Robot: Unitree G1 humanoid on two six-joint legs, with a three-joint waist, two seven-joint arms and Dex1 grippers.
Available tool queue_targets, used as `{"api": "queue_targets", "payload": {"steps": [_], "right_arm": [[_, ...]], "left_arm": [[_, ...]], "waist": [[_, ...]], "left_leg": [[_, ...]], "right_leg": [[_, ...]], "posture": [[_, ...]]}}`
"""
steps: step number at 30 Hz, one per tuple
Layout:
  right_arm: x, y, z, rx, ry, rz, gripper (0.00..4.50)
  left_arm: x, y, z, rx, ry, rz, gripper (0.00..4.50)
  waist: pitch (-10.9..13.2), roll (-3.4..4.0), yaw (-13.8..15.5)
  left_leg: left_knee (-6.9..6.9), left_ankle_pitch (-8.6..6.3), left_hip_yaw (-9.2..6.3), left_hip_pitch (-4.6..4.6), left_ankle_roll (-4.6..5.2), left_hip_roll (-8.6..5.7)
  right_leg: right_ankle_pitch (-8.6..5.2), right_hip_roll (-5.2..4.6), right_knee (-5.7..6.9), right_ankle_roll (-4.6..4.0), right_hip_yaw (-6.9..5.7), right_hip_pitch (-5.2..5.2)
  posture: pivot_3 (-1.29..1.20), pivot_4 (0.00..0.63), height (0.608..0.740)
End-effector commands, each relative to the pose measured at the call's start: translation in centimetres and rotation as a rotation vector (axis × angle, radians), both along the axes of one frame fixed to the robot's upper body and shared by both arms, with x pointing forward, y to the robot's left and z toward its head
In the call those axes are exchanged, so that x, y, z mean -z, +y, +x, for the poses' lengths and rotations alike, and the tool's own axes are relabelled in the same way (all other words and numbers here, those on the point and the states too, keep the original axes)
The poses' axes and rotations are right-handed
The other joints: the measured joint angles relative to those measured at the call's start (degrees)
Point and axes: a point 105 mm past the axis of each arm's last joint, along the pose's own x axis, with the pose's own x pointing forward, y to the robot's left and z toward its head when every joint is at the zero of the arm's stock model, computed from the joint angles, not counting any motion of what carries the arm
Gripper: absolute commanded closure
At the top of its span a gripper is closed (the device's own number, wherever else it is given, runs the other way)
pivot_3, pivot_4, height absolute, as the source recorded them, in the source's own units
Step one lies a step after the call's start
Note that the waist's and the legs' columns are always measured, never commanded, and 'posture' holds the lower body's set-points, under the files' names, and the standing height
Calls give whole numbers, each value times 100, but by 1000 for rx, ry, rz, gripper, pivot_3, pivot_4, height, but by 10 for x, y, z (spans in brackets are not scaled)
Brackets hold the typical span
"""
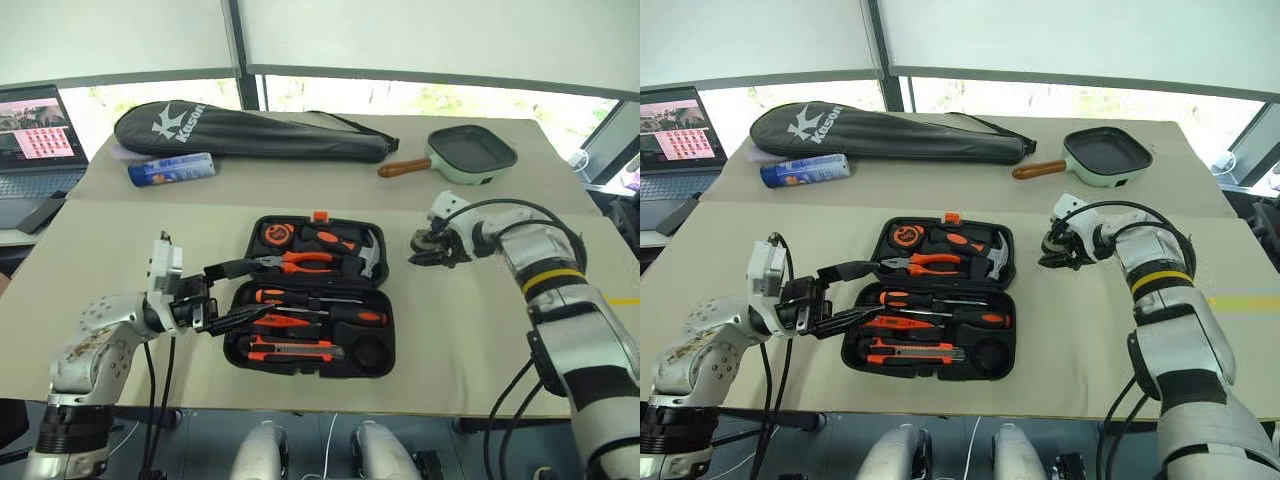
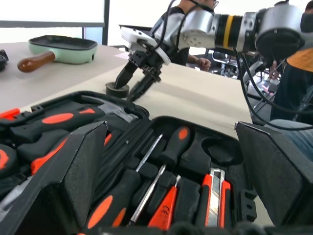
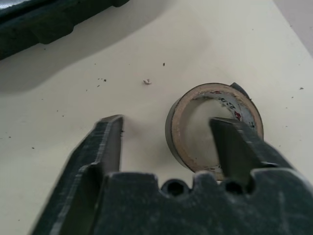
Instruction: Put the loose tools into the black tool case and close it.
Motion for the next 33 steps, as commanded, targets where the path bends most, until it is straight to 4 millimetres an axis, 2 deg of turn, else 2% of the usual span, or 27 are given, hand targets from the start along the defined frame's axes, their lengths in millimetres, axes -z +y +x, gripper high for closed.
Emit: {"api": "queue_targets", "payload": {"steps": [1,6,10,13,15,18,21,23,27,33], "right_arm": [[-12,-2,5,2,-33,3,2821],[-26,-1,4,-50,-60,21,4418],[-57,12,-15,-213,19,122,4418],[-76,41,-55,-431,116,199,4418],[-78,61,-88,-535,170,225,4418],[-72,96,-144,-682,255,278,4418],[-56,113,-178,-728,302,287,4418],[-44,119,-192,-735,315,282,4418],[-11,122,-197,-691,311,212,4418],[6,117,-188,-637,294,157,4418]], "left_arm": [[-8,-1,-4,18,-55,16,0],[-5,-2,-8,43,-63,36,0],[-2,4,-12,74,-92,82,0],[5,9,-17,117,-114,148,0],[8,9,-22,148,-134,172,0],[12,10,-29,181,-157,189,0],[19,13,-37,206,-133,211,0],[22,15,-41,212,-116,213,0],[28,17,-51,214,-77,216,0],[30,17,-54,201,-65,221,0]], "waist": [[0,0,9],[0,1,1],[4,6,0],[10,17,13],[10,17,19],[10,17,41],[10,16,37],[8,10,37],[6,-4,41],[5,-9,36]], "left_leg": [[0,0,1,1,-1,0],[1,1,2,1,-2,-1],[0,1,4,-1,-2,0],[0,1,4,-1,-2,1],[0,0,-3,2,0,11],[-1,-1,-14,-1,1,12],[1,-1,-35,-5,0,11],[13,0,-36,0,0,9],[34,-1,-34,6,0,9],[54,1,-32,8,0,10]], "right_leg": [[0,0,0,0,0,1],[1,-1,1,0,-1,1],[1,0,2,0,0,-4],[1,-1,3,0,-1,-4],[1,8,5,-1,-3,-2],[1,8,5,-3,-9,-4],[1,7,9,-3,-8,-7],[1,4,15,-3,-6,-1],[0,3,29,-2,-7,4],[0,5,46,-2,-7,2]], "posture": [[0,150,740],[0,150,740],[0,150,740],[0,150,740],[0,150,740],[0,150,740],[0,150,740],[0,150,740],[0,150,740],[0,150,740]]}}
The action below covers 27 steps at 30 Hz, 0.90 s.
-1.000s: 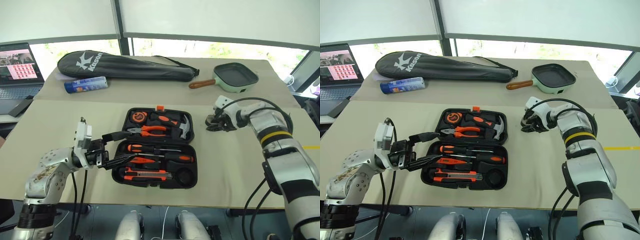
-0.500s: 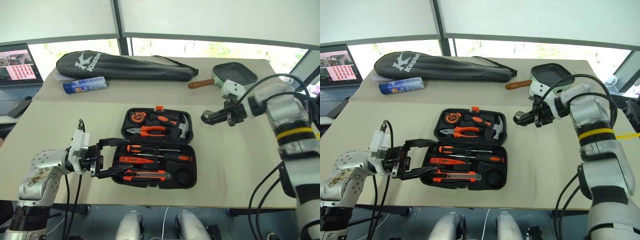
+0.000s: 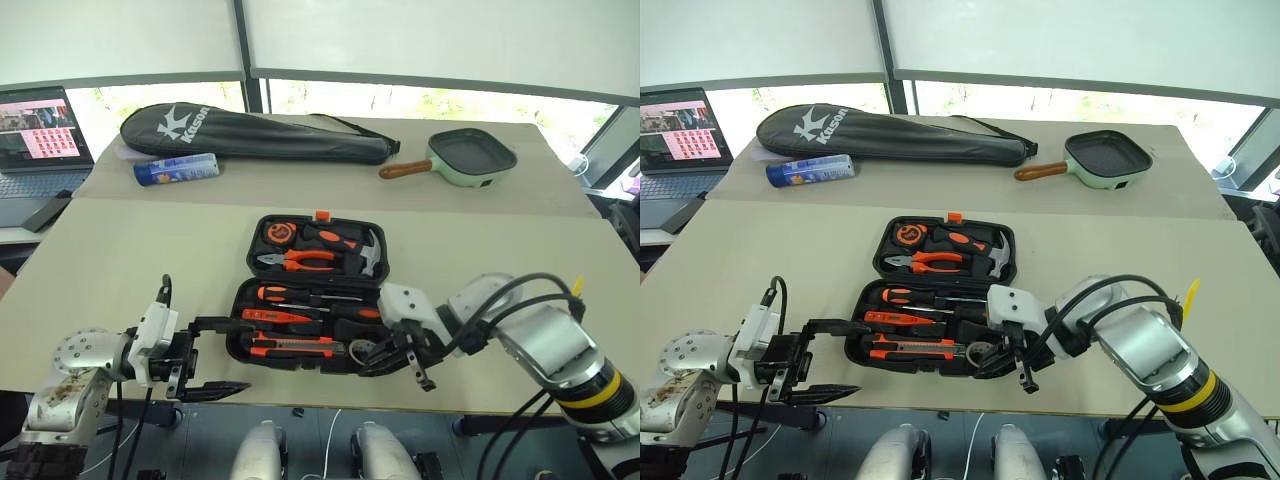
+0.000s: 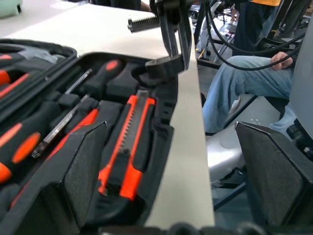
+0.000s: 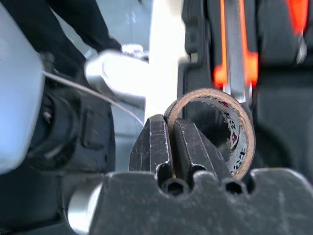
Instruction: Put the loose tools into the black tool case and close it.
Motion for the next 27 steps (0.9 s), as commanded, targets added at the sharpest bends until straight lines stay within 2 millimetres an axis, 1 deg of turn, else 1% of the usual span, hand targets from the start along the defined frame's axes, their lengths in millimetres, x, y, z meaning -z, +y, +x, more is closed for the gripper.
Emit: {"api": "queue_targets", "payload": {"steps": [1,7,9,11,12,14,17,19,22,24,26,27], "right_arm": [[4,-3,9,7,-66,-37,4418],[14,-10,13,14,-72,-121,4418],[16,-17,8,7,-10,-176,4418],[11,-13,5,-7,9,-143,3699],[6,-8,9,0,-12,-106,3503],[1,-3,14,11,-35,-70,2828],[-19,-2,10,-45,-19,25,1822],[-30,-11,9,-55,8,66,1822],[-38,-25,15,-13,13,92,1822],[-43,-38,31,79,-37,157,2356],[-45,-51,47,179,-85,226,2761],[-44,-55,54,217,-117,248,3154]], "left_arm": [[-10,-1,-1,3,-45,-3,0],[-12,-2,2,-15,-56,-8,0],[-15,-2,5,-39,-64,-28,0],[-18,-2,9,-64,-58,-37,0],[-20,-1,10,-76,-56,-38,0],[-20,-1,12,-90,-53,-38,0],[-20,5,19,-161,-36,-9,0],[-24,11,25,-212,-32,-9,0],[-29,24,34,-283,3,-30,0],[-29,44,52,-445,-3,-31,515],[-27,60,64,-565,-13,-17,980],[-25,64,67,-597,-6,-11,1436]], "waist": [[0,-1,-2],[0,-2,0],[0,-3,7],[0,-5,23],[0,-7,23],[1,-12,14],[2,-13,2],[4,-15,2],[7,-22,20],[8,-26,18],[7,-31,9],[7,-32,7]], "left_leg": [[0,0,1,1,0,0],[-1,0,0,0,0,1],[-1,0,2,0,0,0],[0,0,-1,-1,0,-1],[0,0,-3,0,0,-1],[0,0,-6,-1,0,0],[-3,0,-6,-2,0,0],[-3,0,-9,-5,0,1],[-1,0,-11,-4,0,0],[-1,0,-10,1,0,1],[-2,0,-10,3,0,1],[-3,0,-10,4,0,1]], "right_leg": [[0,1,1,-1,0,0],[0,1,1,-1,0,-1],[0,1,1,-1,0,-1],[0,-1,1,-1,0,0],[0,0,-1,-1,0,1],[0,0,0,-1,0,0],[0,2,1,-1,0,-3],[0,3,1,-1,0,-4],[0,1,1,0,-1,0],[0,1,0,-1,-2,2],[0,3,0,-1,-2,4],[0,3,1,-1,-2,5]], "posture": [[0,150,740],[0,150,740],[0,150,740],[0,150,740],[0,150,740],[0,150,740],[0,150,740],[0,150,740],[0,150,740],[0,150,740],[0,150,740],[0,150,740]]}}
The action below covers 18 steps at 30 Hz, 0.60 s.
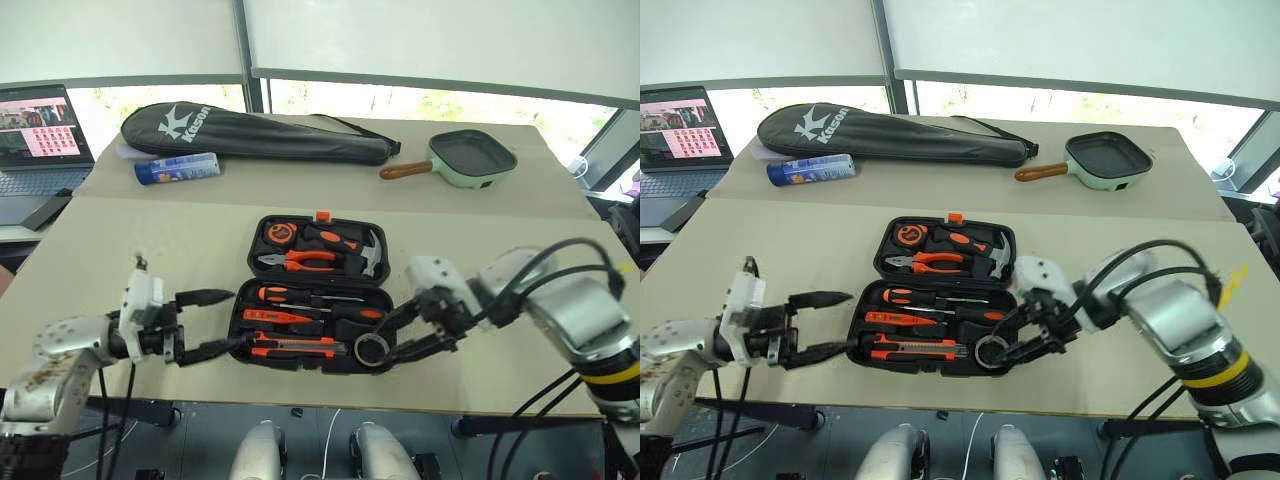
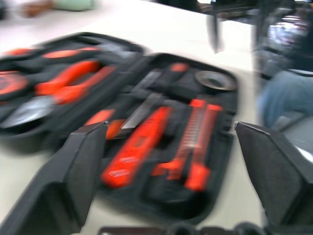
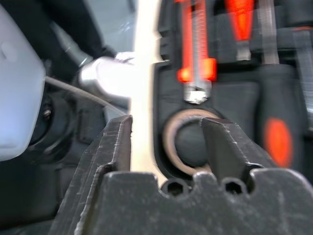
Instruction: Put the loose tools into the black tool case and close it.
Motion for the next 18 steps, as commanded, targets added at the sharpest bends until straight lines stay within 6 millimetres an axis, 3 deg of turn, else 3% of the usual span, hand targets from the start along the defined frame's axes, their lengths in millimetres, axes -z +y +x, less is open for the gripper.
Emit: {"api": "queue_targets", "payload": {"steps": [1,4,6,7,8,9,15,18], "right_arm": [[-5,-22,31,168,-164,82,3524],[14,-37,57,293,-345,44,4496],[26,-39,67,336,-398,25,4500],[31,-38,72,359,-417,26,4500],[35,-35,76,373,-429,29,4500],[39,-33,79,384,-438,27,4500],[52,-12,78,351,-426,42,4500],[52,-11,74,333,-418,46,4500]], "left_arm": [[2,26,22,-208,-4,19,1827],[10,32,48,-348,6,15,2859],[16,24,58,-352,20,17,3326],[19,17,62,-336,31,16,3839],[24,10,65,-321,41,9,3994],[29,2,68,-308,56,10,4458],[45,-44,74,-153,104,29,4484],[46,-53,74,-104,115,37,4484]], "waist": [[0,-2,-5],[1,-4,-5],[2,-4,10],[2,-5,11],[2,-5,4],[2,-5,-1],[2,-5,-7],[2,-4,31]], "left_leg": [[0,0,2,-3,0,-2],[0,0,12,-4,0,-4],[3,1,20,-4,-1,-7],[3,1,26,-7,-2,-9],[4,1,30,-8,-2,-9],[3,1,32,-11,-2,-9],[3,2,33,-13,-3,-9],[5,4,30,-9,-5,-13]], "right_leg": [[0,0,1,0,0,-2],[1,0,0,1,2,-2],[1,-1,5,2,2,-2],[2,-1,6,3,2,-3],[2,-2,7,3,2,-3],[2,-2,5,4,2,-5],[3,0,15,3,4,-10],[3,0,19,3,5,-4]], "posture": [[0,150,740],[0,150,740],[0,150,740],[0,150,740],[0,150,740],[0,150,740],[0,150,740],[0,150,740]]}}
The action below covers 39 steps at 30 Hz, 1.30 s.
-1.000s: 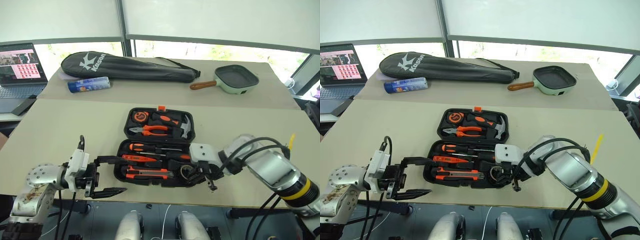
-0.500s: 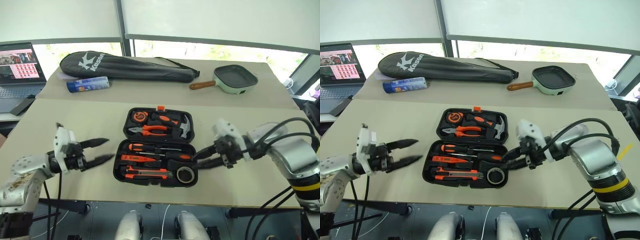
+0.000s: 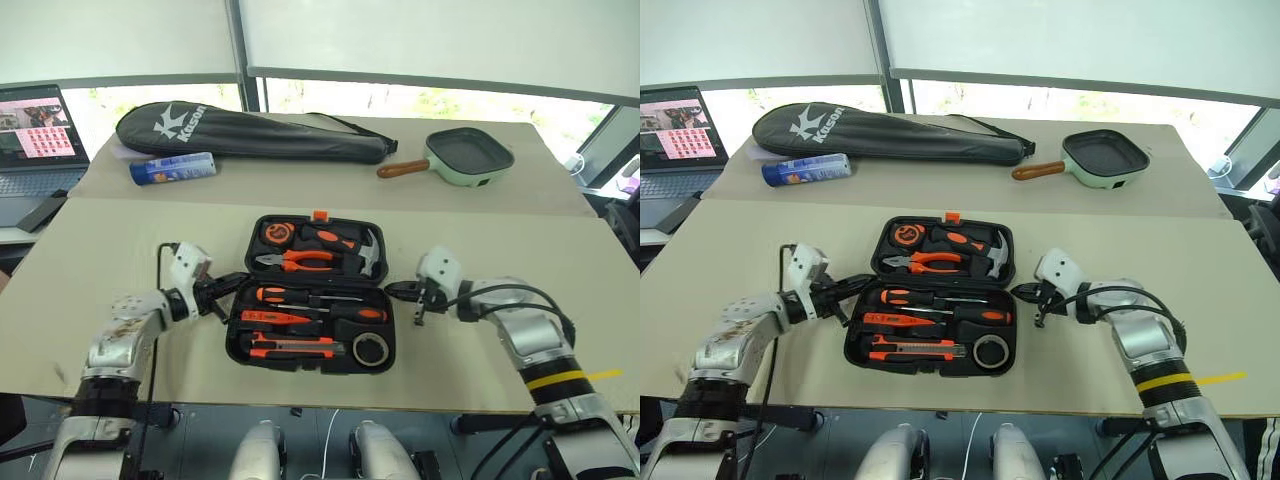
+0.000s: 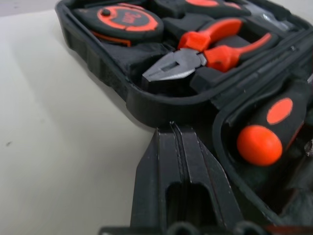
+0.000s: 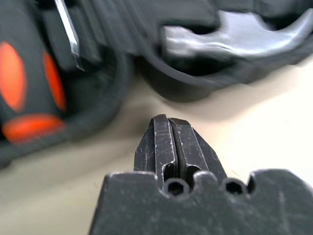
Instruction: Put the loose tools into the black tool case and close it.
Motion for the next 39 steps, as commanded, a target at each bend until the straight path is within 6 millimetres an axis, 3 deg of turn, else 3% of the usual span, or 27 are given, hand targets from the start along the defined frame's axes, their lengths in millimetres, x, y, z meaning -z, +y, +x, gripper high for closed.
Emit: {"api": "queue_targets", "payload": {"steps": [1,13,19,20,24,26,29,31,34,39], "right_arm": [[-16,4,-2,-40,-58,8,4500],[-20,-36,-6,48,-61,-17,4500],[-21,-54,-13,82,-4,19,4500],[-24,-57,-12,99,-14,40,4500],[-41,-70,-21,120,26,103,3398],[-49,-75,-23,152,69,118,2645],[-57,-76,-28,200,197,142,1625],[-76,-67,-28,218,274,198,798],[-94,-58,-14,306,344,252,14],[-90,-60,8,478,446,185,14]], "left_arm": [[-3,-18,-1,89,-6,-1,4484],[-5,-64,-4,210,-12,-49,4484],[-2,-51,-8,143,99,-91,4484],[-5,-45,-6,113,74,-81,4238],[-24,-5,-6,-19,20,-43,3053],[-32,8,-10,-42,40,-35,2272],[-46,17,-12,-68,101,-69,1224],[-58,15,-8,-89,186,-60,383],[-66,4,-7,-112,397,-70,0],[-70,-14,13,-165,422,-46,0]], "waist": [[0,0,21],[1,-1,154],[1,-1,116],[1,-1,106],[2,-2,65],[2,-1,34],[2,-1,-3],[6,-3,-1],[21,-17,-7],[20,-19,-24]], "left_leg": [[2,0,1,0,0,-2],[9,0,-2,-7,0,-10],[8,0,-3,-6,1,-10],[8,0,-5,-6,1,-9],[7,0,-13,-4,1,-6],[4,0,-23,-4,1,-2],[4,0,-38,2,1,0],[5,0,-41,8,1,0],[12,11,-47,0,5,-6],[-4,13,-51,3,4,-11]], "right_leg": [[0,-3,-1,0,0,0],[1,-8,-5,6,-1,2],[1,-7,-5,7,0,3],[1,-6,-5,7,0,3],[1,-5,-2,6,0,1],[1,-2,0,6,1,-1],[1,-4,3,6,1,1],[0,-3,0,6,0,12],[1,-4,15,6,0,2],[2,-2,5,7,0,2]], "posture": [[0,150,740],[0,150,740],[0,150,740],[0,150,740],[0,150,740],[0,150,740],[0,150,740],[0,150,740],[0,150,740],[0,150,740]]}}
